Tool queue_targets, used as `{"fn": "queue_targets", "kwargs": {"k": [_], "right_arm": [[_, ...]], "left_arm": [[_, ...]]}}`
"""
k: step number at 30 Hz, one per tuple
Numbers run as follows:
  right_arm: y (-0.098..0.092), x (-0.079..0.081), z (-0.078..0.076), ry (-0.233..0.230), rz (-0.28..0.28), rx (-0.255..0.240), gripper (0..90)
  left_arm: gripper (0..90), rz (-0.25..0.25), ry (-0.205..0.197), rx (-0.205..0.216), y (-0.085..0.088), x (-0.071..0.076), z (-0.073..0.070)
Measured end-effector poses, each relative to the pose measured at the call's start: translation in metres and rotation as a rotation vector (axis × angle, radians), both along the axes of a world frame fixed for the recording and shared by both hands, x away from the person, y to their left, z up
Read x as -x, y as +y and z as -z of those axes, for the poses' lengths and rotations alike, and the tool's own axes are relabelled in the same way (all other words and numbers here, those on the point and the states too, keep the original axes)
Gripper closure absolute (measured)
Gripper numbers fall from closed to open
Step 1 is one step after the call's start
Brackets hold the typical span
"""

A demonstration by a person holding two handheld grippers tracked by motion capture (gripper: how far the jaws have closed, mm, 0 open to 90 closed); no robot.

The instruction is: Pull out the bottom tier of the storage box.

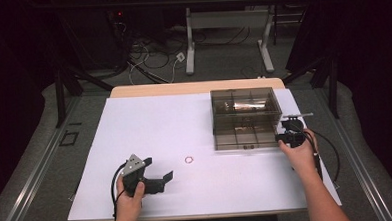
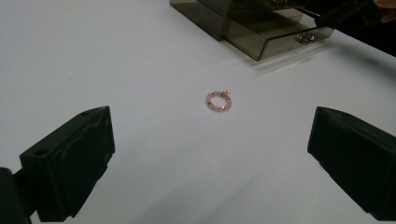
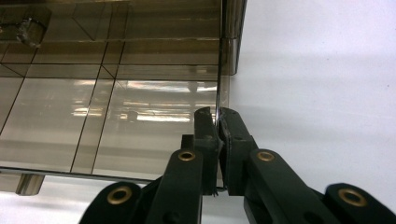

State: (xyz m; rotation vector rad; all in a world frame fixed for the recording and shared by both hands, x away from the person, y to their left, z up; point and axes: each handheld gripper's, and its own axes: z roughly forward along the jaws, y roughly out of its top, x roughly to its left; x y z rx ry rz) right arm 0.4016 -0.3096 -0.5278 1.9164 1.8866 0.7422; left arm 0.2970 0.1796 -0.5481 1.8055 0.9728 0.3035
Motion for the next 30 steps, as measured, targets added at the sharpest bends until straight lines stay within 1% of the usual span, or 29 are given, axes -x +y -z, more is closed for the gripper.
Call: {"fn": "queue_targets", "kwargs": {"k": [3,5,9,16,18,19,21,26,30], "right_arm": [[-0.001,0.0005,0.0001,0.001,-0.004,-0.003,87.4],[-0.002,0.0007,0.0004,-0.003,-0.01,-0.001,87.3],[-0.0021,0.0011,0.0004,-0.004,-0.008,-0.005,87.1],[-0.0034,0.0016,0.0003,0.008,-0.021,-0.013,86.9],[-0.0032,0.0018,0.0001,0.014,-0.017,-0.017,86.9],[-0.0043,0.0017,0.0007,0.019,-0.027,-0.019,86.9],[-0.0045,0.0018,0.0009,0.021,-0.028,-0.02,86.9],[-0.0038,0.0016,0.0027,0.026,-0.017,-0.014,86.9],[-0.0047,0.0012,0.0041,0.035,-0.025,-0.019,86.8]], "left_arm": [[0.7,0.004,-0.008,-0.009,0.0,-0.0007,-0.0002],[0.7,0.002,-0.002,0.001,-0.0009,-0.0005,0.0002],[0.8,0.002,-0.002,0.0,-0.0009,-0.0005,0.0002],[0.8,0.004,-0.007,-0.009,0.0,-0.0005,-0.0002],[0.8,0.004,-0.008,-0.009,0.0001,-0.0005,-0.0002],[0.8,0.003,-0.007,-0.008,0.0,-0.0005,-0.0001],[0.8,0.004,-0.007,-0.009,-0.0001,-0.0005,0.0],[0.8,0.001,-0.002,-0.003,-0.0007,-0.0004,0.0003],[0.8,0.002,-0.002,-0.003,-0.0007,-0.0003,0.0002]]}}
